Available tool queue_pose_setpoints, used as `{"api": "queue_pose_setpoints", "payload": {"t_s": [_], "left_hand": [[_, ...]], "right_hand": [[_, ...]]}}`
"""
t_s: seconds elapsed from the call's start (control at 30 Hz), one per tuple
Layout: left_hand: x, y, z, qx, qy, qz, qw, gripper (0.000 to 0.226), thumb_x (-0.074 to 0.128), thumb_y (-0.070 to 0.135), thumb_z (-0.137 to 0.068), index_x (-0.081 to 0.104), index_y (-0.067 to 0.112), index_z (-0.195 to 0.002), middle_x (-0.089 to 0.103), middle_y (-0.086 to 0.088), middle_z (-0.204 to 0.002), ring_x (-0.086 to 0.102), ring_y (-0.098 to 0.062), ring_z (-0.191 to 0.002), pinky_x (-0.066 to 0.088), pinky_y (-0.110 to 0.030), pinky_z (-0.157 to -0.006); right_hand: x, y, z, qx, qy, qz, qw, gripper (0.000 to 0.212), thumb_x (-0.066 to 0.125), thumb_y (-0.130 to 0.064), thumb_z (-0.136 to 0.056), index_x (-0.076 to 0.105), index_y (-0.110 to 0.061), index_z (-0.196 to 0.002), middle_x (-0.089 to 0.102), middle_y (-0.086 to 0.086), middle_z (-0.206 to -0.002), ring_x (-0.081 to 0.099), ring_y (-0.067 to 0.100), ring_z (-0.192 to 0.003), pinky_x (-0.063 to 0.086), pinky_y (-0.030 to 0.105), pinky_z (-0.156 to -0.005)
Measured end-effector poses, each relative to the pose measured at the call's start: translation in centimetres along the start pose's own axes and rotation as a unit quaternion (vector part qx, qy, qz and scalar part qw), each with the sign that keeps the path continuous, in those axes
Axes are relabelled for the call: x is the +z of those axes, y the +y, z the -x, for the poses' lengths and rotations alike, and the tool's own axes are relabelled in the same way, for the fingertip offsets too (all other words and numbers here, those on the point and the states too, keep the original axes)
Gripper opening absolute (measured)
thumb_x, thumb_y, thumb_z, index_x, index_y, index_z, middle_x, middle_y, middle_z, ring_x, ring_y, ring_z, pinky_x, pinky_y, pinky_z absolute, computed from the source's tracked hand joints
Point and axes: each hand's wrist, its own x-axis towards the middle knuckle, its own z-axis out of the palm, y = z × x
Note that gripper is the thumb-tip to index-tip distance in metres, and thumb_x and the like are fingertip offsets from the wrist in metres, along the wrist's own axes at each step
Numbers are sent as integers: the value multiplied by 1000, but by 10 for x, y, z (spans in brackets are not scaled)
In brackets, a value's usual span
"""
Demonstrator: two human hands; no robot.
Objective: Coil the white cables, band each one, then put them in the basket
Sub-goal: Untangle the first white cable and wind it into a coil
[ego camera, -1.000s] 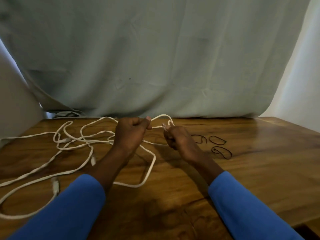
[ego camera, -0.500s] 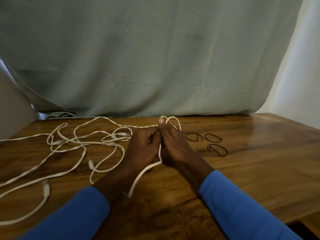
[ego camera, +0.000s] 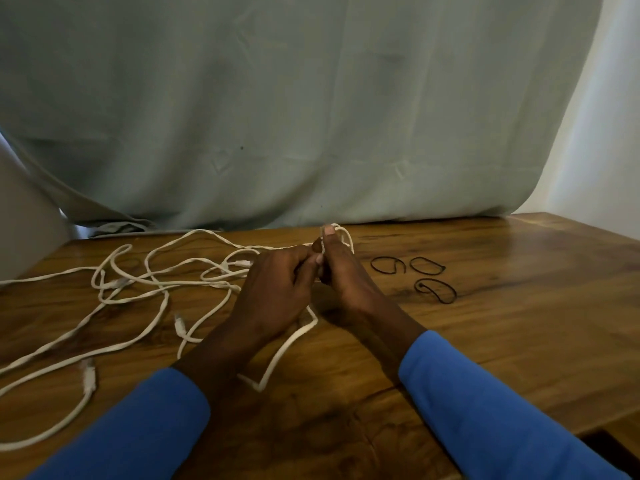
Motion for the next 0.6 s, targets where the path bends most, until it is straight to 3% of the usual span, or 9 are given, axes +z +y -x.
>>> {"api": "queue_pose_setpoints", "payload": {"t_s": [0.03,0.1,0.17,0.27,0.33,0.43,0.53,0.6], "left_hand": [[1,0,1,-2,-9,-5,1000,32,56,23,-103,65,38,-76,61,20,-62,63,-1,-65,43,-19,-60],[4,1,3,-8,-15,-13,1000,31,57,23,-102,66,36,-74,63,16,-63,62,-3,-63,46,-23,-60],[5,3,3,-17,-14,-11,1000,26,58,21,-102,71,29,-80,65,13,-65,63,-3,-64,45,-18,-60],[3,4,2,-104,-45,102,988,26,57,23,-104,73,19,-83,70,3,-65,64,-7,-56,49,-22,-58],[-1,3,0,-223,-135,255,931,24,59,24,-103,73,7,-92,73,-9,-73,65,-17,-56,53,-31,-54],[-13,3,0,-329,-272,416,803,23,63,22,-96,70,2,-105,73,-22,-86,75,-31,-74,62,-38,-66],[-23,5,-2,-323,-331,550,696,22,63,7,-94,66,3,-116,72,-23,-97,75,-39,-96,62,-50,-83],[-24,9,-3,-296,-345,601,657,30,56,2,-92,67,5,-120,69,-24,-113,68,-46,-114,51,-63,-100]], "right_hand": [[-1,0,-1,-15,11,15,1000,61,38,-66,-99,65,-12,-91,74,11,-94,70,24,-96,52,55,-101],[-4,-1,0,-29,26,31,999,46,39,-50,-107,63,-15,-89,69,6,-82,68,18,-82,58,41,-86],[-5,-4,2,-39,17,23,999,40,40,-41,-109,62,-11,-93,66,0,-75,66,9,-73,56,26,-70],[-3,-8,4,-29,17,-18,999,40,41,-38,-110,59,-5,-97,61,3,-71,64,6,-60,52,19,-56],[-3,-11,2,-24,53,-48,997,39,41,-40,-109,56,-9,-91,54,0,-63,54,6,-48,44,18,-46],[-10,-10,-10,-43,78,-124,988,46,36,-46,-109,51,-17,-77,47,-3,-60,42,10,-50,34,25,-47],[-15,-14,-16,-2,38,-308,951,47,36,-47,-108,46,-19,-71,46,-1,-59,45,15,-57,40,28,-51],[-18,-16,-19,8,-4,-398,917,51,36,-48,-107,47,-19,-68,47,-1,-57,52,16,-59,49,25,-46]]}}
